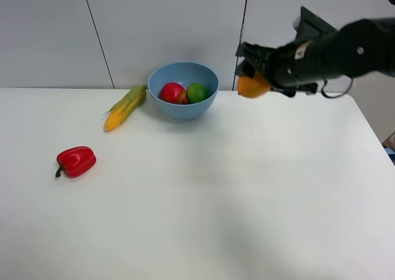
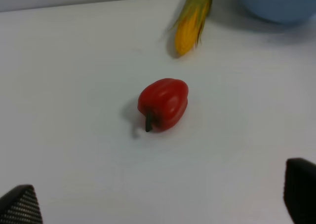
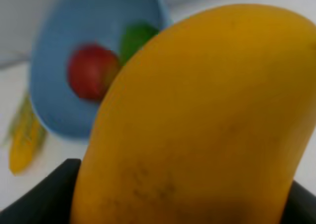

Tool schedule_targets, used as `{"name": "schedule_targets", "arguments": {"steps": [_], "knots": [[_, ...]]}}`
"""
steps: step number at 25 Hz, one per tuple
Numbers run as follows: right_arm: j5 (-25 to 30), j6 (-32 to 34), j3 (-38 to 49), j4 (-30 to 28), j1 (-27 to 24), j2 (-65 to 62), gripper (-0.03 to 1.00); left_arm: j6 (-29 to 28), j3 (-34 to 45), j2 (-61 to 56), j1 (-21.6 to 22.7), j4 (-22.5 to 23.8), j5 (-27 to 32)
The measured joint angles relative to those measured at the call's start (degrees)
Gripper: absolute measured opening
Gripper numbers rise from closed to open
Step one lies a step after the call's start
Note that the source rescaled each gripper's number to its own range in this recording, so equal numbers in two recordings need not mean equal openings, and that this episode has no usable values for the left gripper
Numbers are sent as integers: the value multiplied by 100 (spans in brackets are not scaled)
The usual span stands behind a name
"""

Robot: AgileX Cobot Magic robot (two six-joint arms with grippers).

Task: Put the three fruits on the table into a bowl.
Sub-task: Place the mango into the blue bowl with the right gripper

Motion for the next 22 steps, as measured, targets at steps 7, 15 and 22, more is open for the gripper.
{"name": "schedule_targets", "arguments": {"steps": [7,15,22], "knots": [[46,-1517,-2540,-17,309,2017,0,0,0,0,0,0,0],[751,-2641,-4560,-10,542,4077,43,0,0,0,0,0,0],[1082,-2705,-4774,196,548,4073,98,0,0,0,0,0,0]]}}
